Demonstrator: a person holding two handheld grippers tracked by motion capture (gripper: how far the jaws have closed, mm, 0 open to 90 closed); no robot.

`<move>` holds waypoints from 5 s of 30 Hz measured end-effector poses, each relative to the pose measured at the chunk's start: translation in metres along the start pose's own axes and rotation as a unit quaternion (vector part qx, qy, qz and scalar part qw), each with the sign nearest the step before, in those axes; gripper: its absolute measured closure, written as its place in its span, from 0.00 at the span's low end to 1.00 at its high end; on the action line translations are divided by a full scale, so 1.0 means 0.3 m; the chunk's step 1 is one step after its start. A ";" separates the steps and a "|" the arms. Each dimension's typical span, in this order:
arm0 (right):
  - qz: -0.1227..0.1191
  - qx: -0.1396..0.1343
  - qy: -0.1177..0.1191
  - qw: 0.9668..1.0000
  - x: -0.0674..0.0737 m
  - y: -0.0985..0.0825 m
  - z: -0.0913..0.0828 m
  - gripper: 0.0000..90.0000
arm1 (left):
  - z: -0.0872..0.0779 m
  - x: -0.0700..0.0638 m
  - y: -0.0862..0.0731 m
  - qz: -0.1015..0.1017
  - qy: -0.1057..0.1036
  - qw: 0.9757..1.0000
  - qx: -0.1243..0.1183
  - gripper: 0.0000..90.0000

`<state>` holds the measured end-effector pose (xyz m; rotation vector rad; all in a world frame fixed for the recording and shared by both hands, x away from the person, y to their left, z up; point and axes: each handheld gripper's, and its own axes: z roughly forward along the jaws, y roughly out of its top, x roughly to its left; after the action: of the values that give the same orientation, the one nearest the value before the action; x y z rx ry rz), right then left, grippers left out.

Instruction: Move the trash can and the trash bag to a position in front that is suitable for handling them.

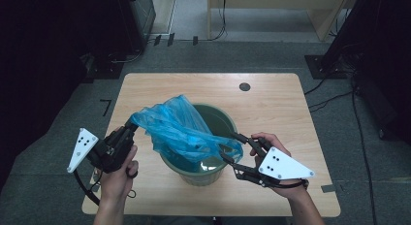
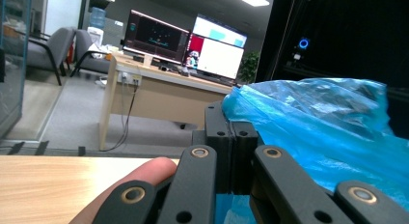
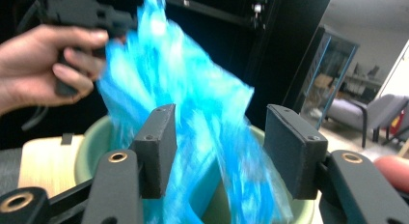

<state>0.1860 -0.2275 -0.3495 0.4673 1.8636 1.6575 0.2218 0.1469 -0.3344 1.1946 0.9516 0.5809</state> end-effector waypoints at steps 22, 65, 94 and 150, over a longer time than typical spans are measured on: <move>0.051 -0.052 -0.108 0.991 -0.087 0.035 -0.075 0.99 | -0.020 0.098 -0.009 0.045 -0.049 0.998 0.006 0.60; 0.030 -0.052 -0.152 0.987 -0.018 0.074 -0.108 0.99 | -0.141 -0.252 -0.099 0.103 0.040 0.988 0.108 0.20; 0.065 0.032 -0.183 0.981 0.006 -0.110 -0.273 0.99 | -0.221 -0.117 -0.238 0.193 0.023 0.963 0.187 0.76; 0.089 0.049 -0.209 0.973 -0.008 -0.253 -0.198 0.99 | -0.203 -0.065 -0.375 0.179 0.011 0.962 0.204 1.00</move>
<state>0.1594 -0.2868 -0.4207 0.9695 1.6278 1.4413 0.1487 0.1287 -0.4396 1.7566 0.9030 0.7043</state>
